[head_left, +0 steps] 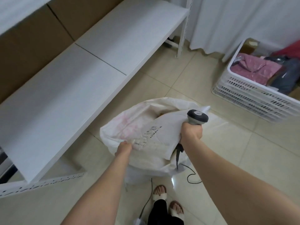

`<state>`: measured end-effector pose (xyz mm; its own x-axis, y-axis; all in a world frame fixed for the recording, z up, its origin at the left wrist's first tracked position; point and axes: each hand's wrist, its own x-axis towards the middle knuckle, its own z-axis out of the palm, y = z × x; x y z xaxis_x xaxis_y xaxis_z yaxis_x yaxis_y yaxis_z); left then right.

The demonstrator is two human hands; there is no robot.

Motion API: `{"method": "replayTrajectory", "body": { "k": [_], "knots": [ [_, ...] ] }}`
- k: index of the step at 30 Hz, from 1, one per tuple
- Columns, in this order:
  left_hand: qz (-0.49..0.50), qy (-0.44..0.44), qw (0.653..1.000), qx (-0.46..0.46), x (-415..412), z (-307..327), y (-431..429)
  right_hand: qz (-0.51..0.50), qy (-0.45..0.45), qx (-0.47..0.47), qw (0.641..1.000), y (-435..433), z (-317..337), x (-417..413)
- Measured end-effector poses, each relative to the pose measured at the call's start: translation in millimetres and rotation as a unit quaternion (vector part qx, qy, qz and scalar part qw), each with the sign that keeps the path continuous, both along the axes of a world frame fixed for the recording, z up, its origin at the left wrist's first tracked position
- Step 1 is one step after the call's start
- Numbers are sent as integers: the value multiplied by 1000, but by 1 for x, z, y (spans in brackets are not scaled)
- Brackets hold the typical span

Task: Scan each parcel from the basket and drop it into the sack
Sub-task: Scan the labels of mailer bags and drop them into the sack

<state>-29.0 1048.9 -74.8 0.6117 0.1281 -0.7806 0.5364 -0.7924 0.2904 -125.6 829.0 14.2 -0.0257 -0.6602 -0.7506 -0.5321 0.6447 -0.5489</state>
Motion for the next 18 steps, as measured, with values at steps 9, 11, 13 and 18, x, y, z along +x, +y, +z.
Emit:
{"method": "replayTrajectory", "body": {
  "k": [9,11,13,18],
  "knots": [
    [281,-17,951,-129,9,-35,3,-93,-14,18,995,-17,-46,-8],
    [307,-58,943,-114,6,-39,4,-89,-17,4,996,-18,-56,-8],
    [312,-115,936,-115,0,-39,9,-55,-17,-19,998,-8,-67,-6],
    [119,88,971,-185,-9,-1,18,92,57,21,994,45,-88,-3]
  ]
}}
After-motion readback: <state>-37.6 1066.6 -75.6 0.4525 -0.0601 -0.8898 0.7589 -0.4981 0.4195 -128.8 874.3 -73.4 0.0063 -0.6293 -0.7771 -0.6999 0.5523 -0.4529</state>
